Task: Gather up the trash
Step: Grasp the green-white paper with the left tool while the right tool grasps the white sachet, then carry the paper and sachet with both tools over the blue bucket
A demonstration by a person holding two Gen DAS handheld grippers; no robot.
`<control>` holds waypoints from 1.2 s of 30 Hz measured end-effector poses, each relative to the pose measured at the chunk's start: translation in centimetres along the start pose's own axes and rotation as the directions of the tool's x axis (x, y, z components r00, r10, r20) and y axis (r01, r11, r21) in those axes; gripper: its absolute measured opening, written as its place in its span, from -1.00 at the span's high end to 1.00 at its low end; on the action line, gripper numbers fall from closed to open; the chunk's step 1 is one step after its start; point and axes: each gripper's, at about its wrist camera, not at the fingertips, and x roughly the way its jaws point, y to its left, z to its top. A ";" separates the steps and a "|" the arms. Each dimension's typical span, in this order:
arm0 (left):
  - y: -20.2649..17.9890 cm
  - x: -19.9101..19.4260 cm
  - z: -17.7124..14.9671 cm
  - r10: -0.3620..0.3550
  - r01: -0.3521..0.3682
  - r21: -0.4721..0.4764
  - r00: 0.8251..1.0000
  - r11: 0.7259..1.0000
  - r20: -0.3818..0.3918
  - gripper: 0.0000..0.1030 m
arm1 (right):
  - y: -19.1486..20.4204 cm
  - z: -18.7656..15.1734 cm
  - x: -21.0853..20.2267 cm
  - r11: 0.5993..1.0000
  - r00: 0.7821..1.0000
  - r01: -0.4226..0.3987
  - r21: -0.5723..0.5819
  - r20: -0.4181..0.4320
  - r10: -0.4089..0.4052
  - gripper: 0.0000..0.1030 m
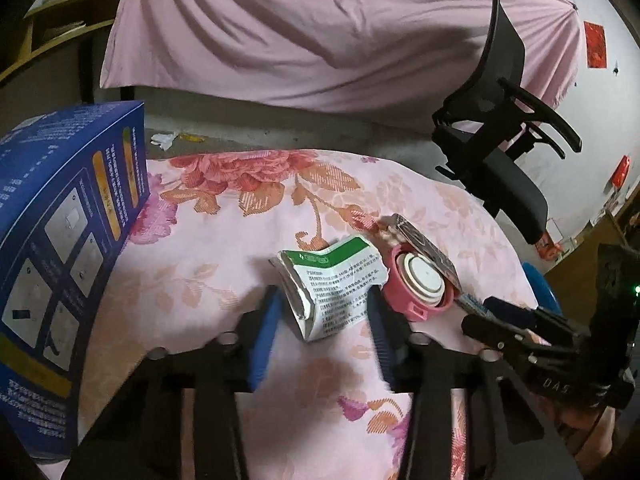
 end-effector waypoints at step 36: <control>-7.3 -8.8 -4.3 0.041 -0.089 0.141 0.948 0.986 0.315 0.90 | 1.0 -3.3 -8.1 0.996 0.968 -0.072 -0.059 0.236 0.084 0.65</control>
